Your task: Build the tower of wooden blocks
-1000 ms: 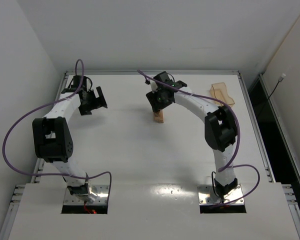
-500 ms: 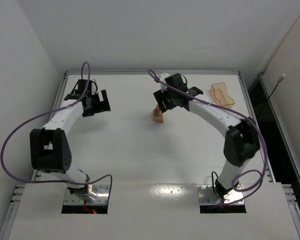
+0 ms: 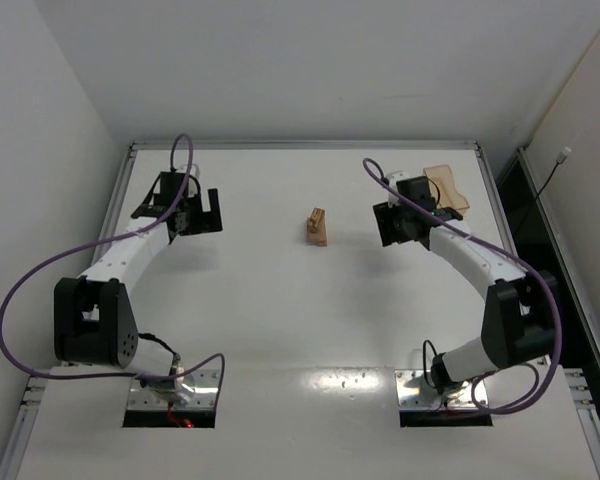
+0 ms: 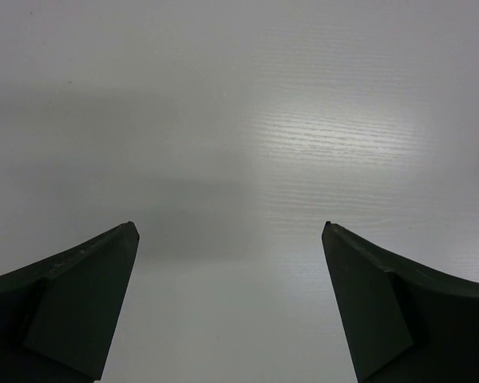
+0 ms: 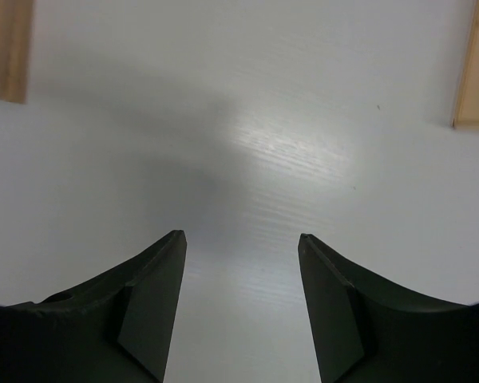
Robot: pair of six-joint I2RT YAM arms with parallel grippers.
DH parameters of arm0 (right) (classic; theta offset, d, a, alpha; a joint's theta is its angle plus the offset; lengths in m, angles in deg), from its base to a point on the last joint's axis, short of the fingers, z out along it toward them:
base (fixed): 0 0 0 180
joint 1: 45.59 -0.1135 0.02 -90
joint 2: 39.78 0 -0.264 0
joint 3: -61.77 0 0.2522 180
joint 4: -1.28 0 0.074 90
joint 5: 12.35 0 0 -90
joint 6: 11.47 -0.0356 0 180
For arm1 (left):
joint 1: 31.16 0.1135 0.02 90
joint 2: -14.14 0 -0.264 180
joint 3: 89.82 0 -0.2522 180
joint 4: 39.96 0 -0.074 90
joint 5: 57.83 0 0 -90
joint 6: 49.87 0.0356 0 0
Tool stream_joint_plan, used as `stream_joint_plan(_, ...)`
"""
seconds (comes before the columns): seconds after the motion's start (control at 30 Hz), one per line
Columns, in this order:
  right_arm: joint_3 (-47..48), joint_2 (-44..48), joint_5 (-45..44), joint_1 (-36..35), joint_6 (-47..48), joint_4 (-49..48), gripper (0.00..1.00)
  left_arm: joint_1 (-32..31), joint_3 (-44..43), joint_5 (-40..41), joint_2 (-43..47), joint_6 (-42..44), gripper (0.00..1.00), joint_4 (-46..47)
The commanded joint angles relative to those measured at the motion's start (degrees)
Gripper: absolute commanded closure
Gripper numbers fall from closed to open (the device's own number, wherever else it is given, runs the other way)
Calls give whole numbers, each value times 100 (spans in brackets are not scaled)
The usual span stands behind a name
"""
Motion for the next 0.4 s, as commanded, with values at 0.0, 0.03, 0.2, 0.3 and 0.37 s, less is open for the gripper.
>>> stream_joint_plan(0.0,-343,-67,197,378,-231,-393,44,-96,189,-77,-134,336,0,423)
stream_joint_plan(0.03,-344,-68,198,432,-232,-472,44,-96,189,-77,-135,399,0,423)
stream_joint_plan(0.2,-397,-121,259,669,-284,-737,44,-148,496,248,-74,548,0,625)
stream_joint_plan(0.3,-336,-121,311,722,-284,-737,44,-148,567,301,-12,601,0,678)
stream_joint_plan(0.37,-335,-121,312,722,-284,-684,44,-148,567,354,-12,662,0,678)
